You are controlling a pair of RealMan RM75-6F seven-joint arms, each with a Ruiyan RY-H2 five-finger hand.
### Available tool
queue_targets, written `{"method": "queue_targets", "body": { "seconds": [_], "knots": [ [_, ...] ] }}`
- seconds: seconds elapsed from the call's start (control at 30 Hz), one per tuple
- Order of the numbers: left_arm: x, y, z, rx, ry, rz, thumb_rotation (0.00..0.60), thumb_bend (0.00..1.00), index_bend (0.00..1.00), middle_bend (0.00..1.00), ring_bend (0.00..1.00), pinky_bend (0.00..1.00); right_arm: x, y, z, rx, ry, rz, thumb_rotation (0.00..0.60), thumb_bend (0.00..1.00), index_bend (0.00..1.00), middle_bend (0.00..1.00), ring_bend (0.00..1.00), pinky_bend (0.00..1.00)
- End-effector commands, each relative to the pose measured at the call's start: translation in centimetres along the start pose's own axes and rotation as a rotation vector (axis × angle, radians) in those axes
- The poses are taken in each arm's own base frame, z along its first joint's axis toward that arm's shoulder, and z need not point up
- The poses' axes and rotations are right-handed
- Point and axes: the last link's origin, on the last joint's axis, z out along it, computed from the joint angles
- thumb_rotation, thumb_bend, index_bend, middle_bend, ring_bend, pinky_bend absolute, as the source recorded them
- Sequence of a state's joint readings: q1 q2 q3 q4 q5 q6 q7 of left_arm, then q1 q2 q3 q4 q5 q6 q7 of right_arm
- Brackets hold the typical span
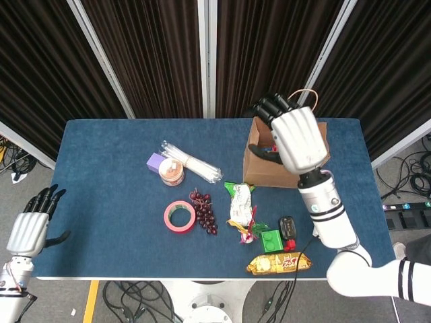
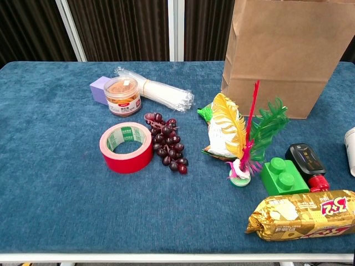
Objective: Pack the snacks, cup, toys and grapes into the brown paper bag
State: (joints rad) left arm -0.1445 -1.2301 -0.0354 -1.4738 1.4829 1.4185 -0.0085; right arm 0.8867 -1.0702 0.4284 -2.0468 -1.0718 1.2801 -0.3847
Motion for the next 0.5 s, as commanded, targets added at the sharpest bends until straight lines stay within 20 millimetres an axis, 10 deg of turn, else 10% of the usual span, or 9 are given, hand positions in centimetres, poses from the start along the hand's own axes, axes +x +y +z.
{"method": "queue_targets", "body": {
  "seconds": [0.03,0.5],
  "knots": [
    [0.1,0.0,0.0,0.002,0.003,0.002,0.6,0.23,0.14,0.13,0.03,0.17,-1.5,-0.9,-2.7,0.031,-0.173,0.069,0.6,0.0,0.39,0.38,0.26,0.48],
    [0.0,-0.4,-0.2,0.013,-0.004,-0.011,0.6,0.23,0.14,0.13,0.03,0.17,-4.1,3.6,-10.0,-0.024,-0.486,-0.399,0.6,0.0,0.37,0.38,0.26,0.48]
  ]
}}
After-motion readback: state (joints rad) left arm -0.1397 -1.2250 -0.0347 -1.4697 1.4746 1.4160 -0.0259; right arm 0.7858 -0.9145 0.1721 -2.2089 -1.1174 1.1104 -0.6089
